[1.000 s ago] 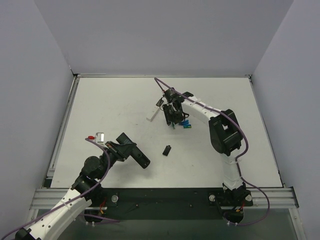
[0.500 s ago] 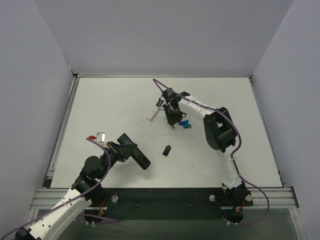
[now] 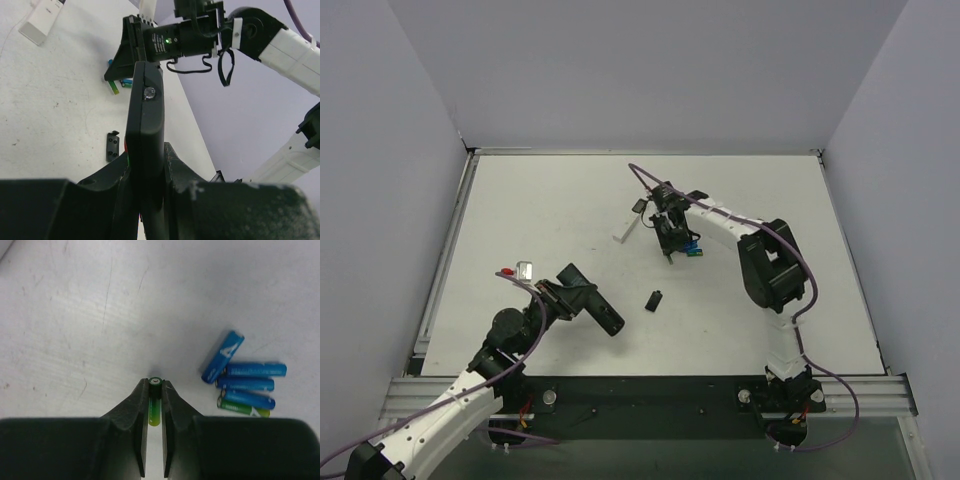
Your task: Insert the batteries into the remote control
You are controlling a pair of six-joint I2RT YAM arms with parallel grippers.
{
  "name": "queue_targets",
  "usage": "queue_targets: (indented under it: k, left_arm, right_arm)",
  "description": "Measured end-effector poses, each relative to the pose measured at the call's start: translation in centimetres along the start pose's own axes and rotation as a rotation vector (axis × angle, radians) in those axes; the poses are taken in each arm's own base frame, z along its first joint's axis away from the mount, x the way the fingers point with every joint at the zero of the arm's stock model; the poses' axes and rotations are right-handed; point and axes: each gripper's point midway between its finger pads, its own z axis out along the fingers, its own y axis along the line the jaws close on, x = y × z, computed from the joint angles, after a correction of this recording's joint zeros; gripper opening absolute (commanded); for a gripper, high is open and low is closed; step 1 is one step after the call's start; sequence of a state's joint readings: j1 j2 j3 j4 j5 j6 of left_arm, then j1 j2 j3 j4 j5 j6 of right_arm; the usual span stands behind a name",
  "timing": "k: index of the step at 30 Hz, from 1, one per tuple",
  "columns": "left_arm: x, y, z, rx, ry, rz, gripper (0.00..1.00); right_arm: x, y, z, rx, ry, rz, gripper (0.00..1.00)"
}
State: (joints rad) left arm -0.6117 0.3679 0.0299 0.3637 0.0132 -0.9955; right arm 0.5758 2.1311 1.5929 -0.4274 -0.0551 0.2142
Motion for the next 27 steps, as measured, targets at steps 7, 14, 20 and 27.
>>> queue_targets:
  k: [7,14,20,27]
  left_arm:
    - [-0.8,-1.3,0.6,0.052,-0.034,-0.006,0.0]
    - [-1.6,-2.2,1.0,0.096,-0.065,0.014,0.0]
    - [-1.7,-2.6,1.3,0.116,-0.072,0.018,0.0]
    - [-2.3,-3.9,1.3,0.171,-0.093,0.015,0.0]
  right_arm:
    - [0.3,2.8,-8.3,-0.114,-0.234,-0.049,0.0]
    - [-1.0,8.1,-20.3,-0.347,-0.647,-0.129,0.0]
    - [2.1,12.0,-24.3,-0.531,-0.791,-0.215,0.0]
    - [5.8,16.7,-25.5,-0.68,-0.835,-0.327,0.0]
